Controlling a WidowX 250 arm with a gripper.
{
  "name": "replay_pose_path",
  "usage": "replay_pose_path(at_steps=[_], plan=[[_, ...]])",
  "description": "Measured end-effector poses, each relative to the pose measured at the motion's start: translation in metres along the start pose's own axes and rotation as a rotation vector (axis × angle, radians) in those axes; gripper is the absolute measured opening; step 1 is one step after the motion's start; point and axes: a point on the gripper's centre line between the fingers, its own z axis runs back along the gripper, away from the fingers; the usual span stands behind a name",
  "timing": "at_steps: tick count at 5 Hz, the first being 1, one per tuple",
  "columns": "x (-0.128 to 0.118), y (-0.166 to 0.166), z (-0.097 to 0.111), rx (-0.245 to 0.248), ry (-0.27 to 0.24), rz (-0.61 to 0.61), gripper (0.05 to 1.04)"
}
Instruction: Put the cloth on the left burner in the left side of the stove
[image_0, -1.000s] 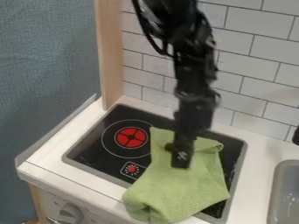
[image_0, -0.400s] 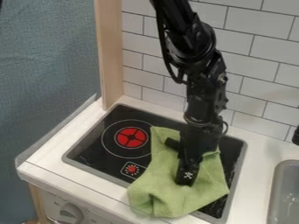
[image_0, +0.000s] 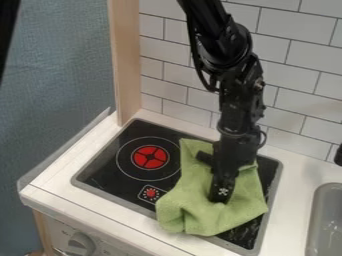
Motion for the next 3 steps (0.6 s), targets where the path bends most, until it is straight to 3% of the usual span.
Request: replay_pose_path(at_steps=[1,3], plan=[[-0.007,0.013,0.003,0.012,-0.024,0.036,0.999],[-0.068,0.034,0.006,0.025,-0.014,0.194,0.999]])
